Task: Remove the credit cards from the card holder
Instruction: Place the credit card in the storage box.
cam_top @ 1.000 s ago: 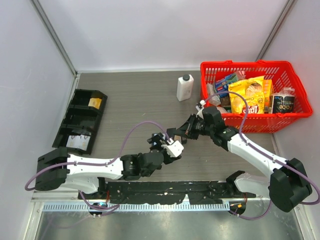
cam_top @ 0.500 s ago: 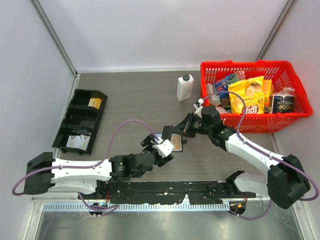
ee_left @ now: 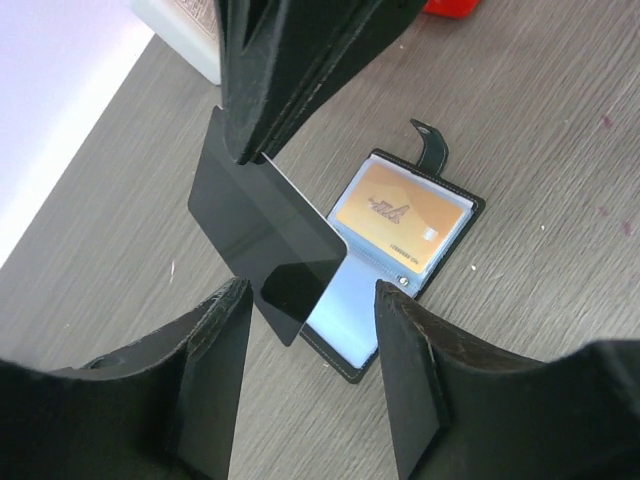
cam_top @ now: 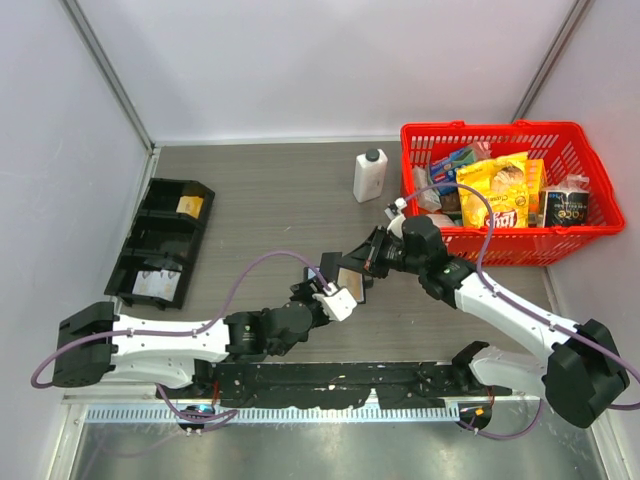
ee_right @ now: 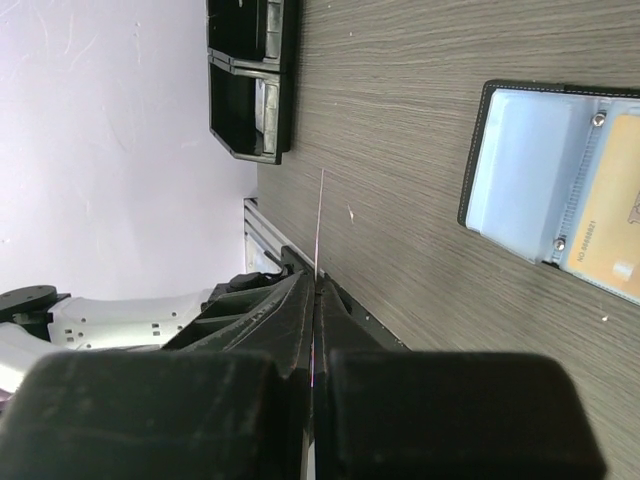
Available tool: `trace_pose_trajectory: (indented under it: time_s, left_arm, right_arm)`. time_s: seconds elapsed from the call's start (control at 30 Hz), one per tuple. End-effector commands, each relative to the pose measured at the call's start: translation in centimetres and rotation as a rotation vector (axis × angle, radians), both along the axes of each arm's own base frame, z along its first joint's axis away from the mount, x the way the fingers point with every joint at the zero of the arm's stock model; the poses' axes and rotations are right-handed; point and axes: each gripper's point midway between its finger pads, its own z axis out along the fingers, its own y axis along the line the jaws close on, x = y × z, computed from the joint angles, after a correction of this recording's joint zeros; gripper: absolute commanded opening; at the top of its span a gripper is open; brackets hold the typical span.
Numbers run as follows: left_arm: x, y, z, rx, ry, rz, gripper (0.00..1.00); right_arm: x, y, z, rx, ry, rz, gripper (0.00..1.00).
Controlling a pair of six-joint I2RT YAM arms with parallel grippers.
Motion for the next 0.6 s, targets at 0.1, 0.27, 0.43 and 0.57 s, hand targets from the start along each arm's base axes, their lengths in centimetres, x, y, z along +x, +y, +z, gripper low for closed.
trace_pose_trajectory:
  time_s: [0.1,0.27,0.43,0.57]
  left_arm:
    - [0.4,-1.9,1.7,-0.014,-0.081,-0.039,0.43]
    - [0.5,-2.2,1.7,-0.015,-0.086,-0.031,0.14]
    - [0.7,-2.1,2.0,-0.029,-0.073,-0.009,0.00]
    - [0.7,-1.5,2.2,-0.068,-0.036,0.031,0.00]
  right_arm:
    - [0.3,0.5,3.1,0.052,-0.061,-0.016,0.01]
    - [0.3,0.4,3.6,0.057,-0.071,-0.023,0.01]
    - [0.5,0.3,3.7,0.058,-0.074,-0.033,0.01]
    - [0.9,0.5,5.0,0.074,-0.130,-0.034,0.09]
